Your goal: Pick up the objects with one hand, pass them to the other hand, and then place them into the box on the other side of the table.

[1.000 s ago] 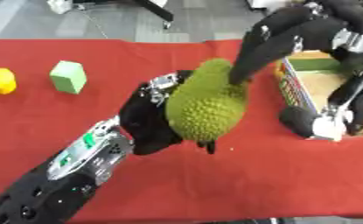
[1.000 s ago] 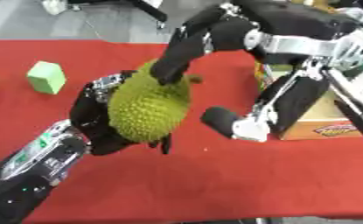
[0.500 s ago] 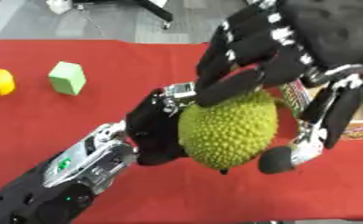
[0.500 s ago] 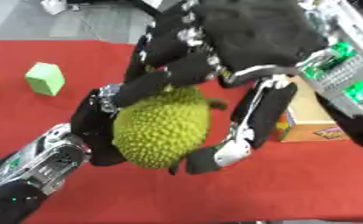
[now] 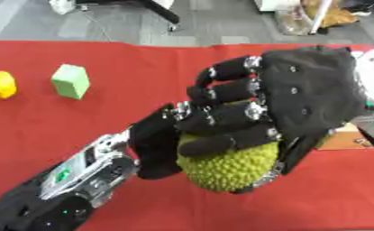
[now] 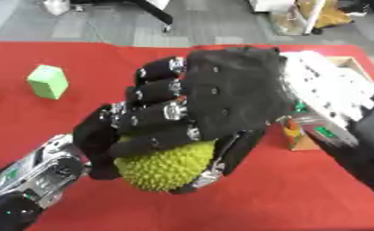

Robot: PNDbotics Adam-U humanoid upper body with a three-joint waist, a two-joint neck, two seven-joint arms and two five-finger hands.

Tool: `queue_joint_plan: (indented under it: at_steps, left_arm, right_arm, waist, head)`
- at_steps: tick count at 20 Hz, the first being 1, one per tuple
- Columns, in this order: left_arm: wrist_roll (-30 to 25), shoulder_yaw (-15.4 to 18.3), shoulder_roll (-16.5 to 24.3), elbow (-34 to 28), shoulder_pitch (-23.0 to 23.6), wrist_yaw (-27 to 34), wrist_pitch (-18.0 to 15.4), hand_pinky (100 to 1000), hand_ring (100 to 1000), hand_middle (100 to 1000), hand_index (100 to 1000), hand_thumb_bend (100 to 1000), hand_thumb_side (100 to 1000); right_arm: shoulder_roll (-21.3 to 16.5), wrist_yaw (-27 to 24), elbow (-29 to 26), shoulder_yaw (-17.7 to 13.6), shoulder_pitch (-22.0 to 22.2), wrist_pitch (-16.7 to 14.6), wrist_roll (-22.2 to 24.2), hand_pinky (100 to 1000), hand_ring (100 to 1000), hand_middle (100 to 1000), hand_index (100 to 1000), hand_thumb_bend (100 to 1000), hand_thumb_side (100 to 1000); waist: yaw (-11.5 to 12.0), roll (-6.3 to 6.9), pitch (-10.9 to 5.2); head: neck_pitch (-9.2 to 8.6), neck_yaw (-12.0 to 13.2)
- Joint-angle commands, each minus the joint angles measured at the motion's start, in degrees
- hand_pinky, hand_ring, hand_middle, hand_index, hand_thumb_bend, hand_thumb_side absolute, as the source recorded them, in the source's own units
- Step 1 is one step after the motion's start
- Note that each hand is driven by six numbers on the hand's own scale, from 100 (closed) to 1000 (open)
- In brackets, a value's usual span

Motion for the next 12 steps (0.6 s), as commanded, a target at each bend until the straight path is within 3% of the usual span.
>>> queue_joint_plan:
  at_steps: [1, 4, 8, 12]
  left_arm:
    - [0.6, 2.2, -1.1, -3.8, -2.5, 1.8, -0.8, 531, 396, 368, 576, 100, 715]
    - [1.0, 2.5, -1.0, -4.2, -2.5, 2.4, -1.0, 531, 397, 369, 577, 100, 711]
    - [1.2, 2.7, -0.7, -4.6, -2.4, 2.7, -1.0, 551, 398, 370, 577, 100, 713]
    - [1.2, 2.5, -0.3, -4.2, -2.2, 2.0, -0.7, 557, 402, 376, 583, 100, 728]
  right_arm:
    - [-1.4, 10.1, -0.1, 4.6, 1.7, -0.9, -6.3, 628, 681, 683, 884, 319, 693]
    - [-1.8, 15.2, -0.1, 4.4, 2.6, -0.9, -11.0, 651, 677, 679, 879, 327, 696]
    - [-2.1, 18.3, -0.1, 3.9, 3.2, -0.9, -16.0, 656, 616, 610, 777, 313, 630]
    - [-2.2, 18.5, -0.1, 3.9, 3.5, -0.9, -20.0, 607, 559, 536, 605, 141, 475]
  waist:
    - [0.0, -0.66, 0.48]
    - [0.0, -0.59, 0.49]
    - [-0.1, -0.52, 0.50]
    - [-0.1, -0.48, 0.54]
  head:
    - [-0.71, -0.2]
    - [-0.71, -0.3]
    - [-0.61, -0.3]
    - [-0.56, -0.3]
